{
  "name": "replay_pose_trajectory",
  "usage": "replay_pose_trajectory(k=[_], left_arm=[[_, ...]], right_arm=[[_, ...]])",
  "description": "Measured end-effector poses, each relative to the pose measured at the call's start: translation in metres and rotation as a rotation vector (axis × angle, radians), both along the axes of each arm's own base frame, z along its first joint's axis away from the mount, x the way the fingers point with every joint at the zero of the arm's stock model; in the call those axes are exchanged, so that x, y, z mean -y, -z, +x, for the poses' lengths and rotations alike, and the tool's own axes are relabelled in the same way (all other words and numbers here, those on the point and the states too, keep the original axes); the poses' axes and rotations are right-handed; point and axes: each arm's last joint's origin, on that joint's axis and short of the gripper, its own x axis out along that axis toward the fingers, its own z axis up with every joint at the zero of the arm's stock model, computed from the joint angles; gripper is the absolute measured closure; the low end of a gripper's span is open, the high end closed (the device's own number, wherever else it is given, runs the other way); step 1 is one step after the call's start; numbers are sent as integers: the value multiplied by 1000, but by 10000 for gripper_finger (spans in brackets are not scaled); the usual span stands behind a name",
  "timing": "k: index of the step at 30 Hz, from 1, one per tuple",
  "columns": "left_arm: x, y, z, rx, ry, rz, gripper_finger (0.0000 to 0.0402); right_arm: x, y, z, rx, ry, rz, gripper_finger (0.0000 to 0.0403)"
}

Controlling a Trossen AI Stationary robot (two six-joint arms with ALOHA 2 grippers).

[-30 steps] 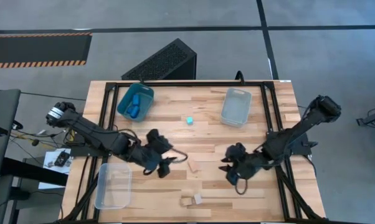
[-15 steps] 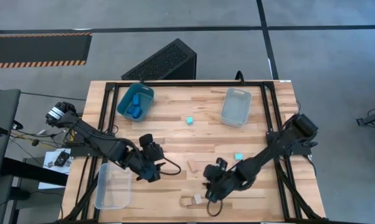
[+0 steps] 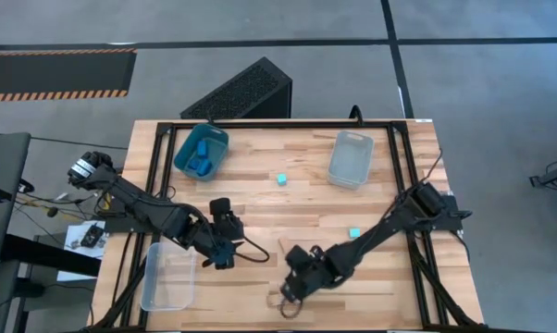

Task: Sort & place blocks by color
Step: Put the top right brown block into the transparent bin

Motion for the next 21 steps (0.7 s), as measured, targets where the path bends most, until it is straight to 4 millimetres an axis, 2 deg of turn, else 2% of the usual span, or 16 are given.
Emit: replay_pose_trajectory(k=[7,21], left_arm=[[-1,0,0,10,-42,-18,173],[-2,2,-3,-15,-95,-27,173]], right_arm=[[32,3,9,-32,146,-78,183],[72,4,24,-63,153,-127,183]])
